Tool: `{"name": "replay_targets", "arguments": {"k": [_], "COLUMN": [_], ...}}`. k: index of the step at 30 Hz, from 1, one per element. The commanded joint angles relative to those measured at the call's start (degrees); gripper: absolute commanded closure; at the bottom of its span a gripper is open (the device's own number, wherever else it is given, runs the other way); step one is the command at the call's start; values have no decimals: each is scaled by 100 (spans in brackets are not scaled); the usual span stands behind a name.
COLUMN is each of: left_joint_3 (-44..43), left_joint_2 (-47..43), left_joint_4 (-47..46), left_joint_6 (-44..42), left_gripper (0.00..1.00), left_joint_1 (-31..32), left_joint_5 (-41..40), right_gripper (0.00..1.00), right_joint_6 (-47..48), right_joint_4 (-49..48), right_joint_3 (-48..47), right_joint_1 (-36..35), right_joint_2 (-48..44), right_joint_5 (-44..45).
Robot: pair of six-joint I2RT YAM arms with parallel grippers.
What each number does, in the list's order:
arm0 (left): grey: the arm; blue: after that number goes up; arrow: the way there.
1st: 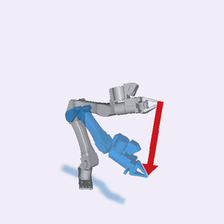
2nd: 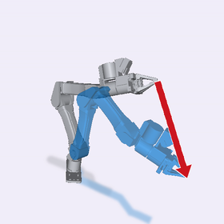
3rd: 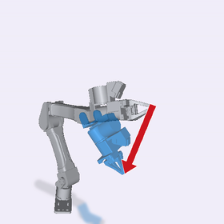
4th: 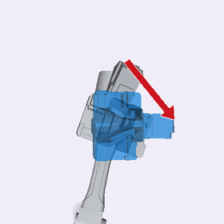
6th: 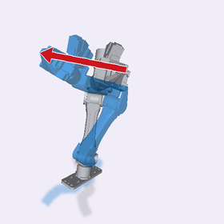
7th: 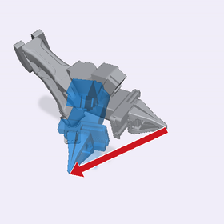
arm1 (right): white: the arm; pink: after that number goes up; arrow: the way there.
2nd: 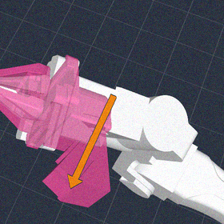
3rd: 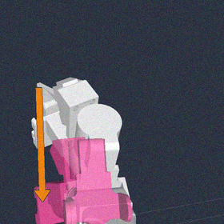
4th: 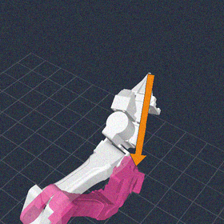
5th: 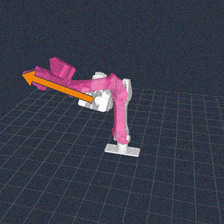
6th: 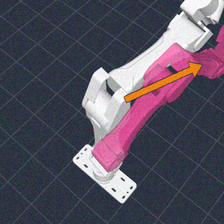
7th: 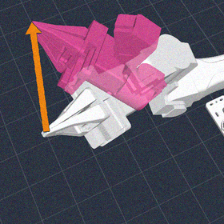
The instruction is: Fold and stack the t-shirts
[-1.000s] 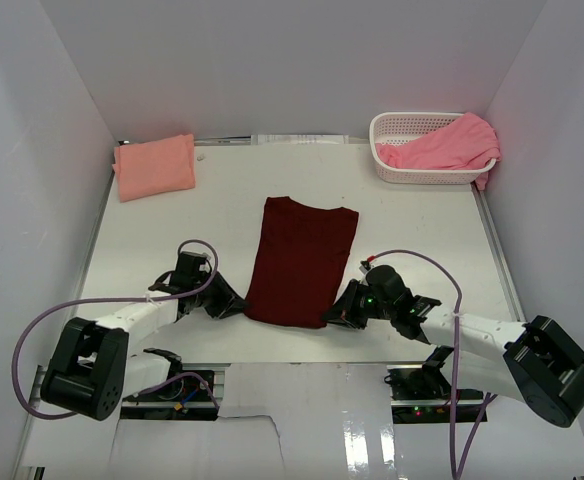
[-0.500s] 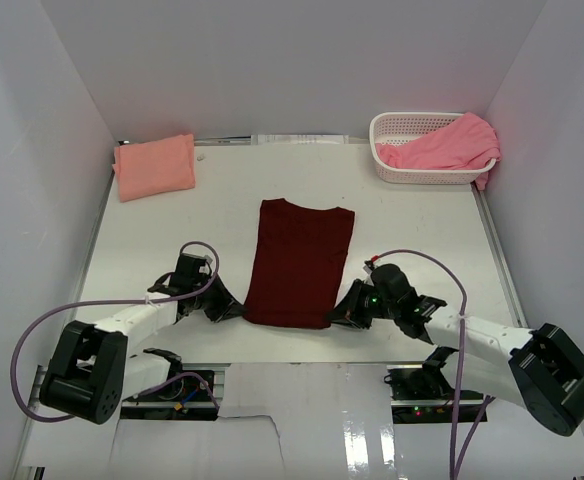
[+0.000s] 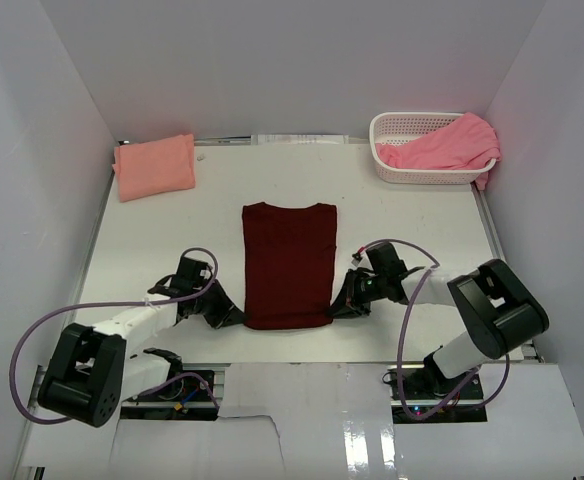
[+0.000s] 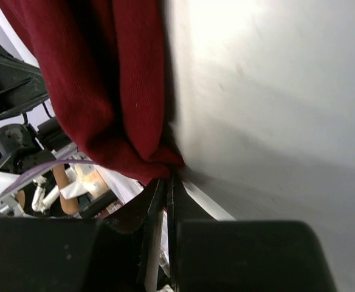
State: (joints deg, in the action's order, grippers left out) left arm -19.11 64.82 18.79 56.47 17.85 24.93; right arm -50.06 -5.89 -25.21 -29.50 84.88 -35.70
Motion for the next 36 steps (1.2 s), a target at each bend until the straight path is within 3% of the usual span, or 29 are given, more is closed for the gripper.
{"name": "replay_targets", "arguments": {"k": [1, 19, 27, 36], "left_joint_3": [-118, -347, -777, -2033], "left_joint_2": [355, -258, -444, 13], "left_joint_4": [-33, 696, 1136, 1584], "left_joint_6": [66, 119, 119, -109], "left_gripper": [100, 100, 100, 100], "left_joint_1": [43, 334, 334, 307], "left_joint_5": [-296, -340, -182, -330], "right_gripper": [92, 92, 92, 92], "right_joint_6": [559, 682, 691, 910], "right_joint_4": [184, 931, 1881, 2267], "right_joint_3": [-440, 236, -282, -1222], "right_joint_1": [49, 40, 41, 277], "right_joint_2": [344, -710, -1272, -939], "right_joint_5": [-349, -508, -507, -710]}}
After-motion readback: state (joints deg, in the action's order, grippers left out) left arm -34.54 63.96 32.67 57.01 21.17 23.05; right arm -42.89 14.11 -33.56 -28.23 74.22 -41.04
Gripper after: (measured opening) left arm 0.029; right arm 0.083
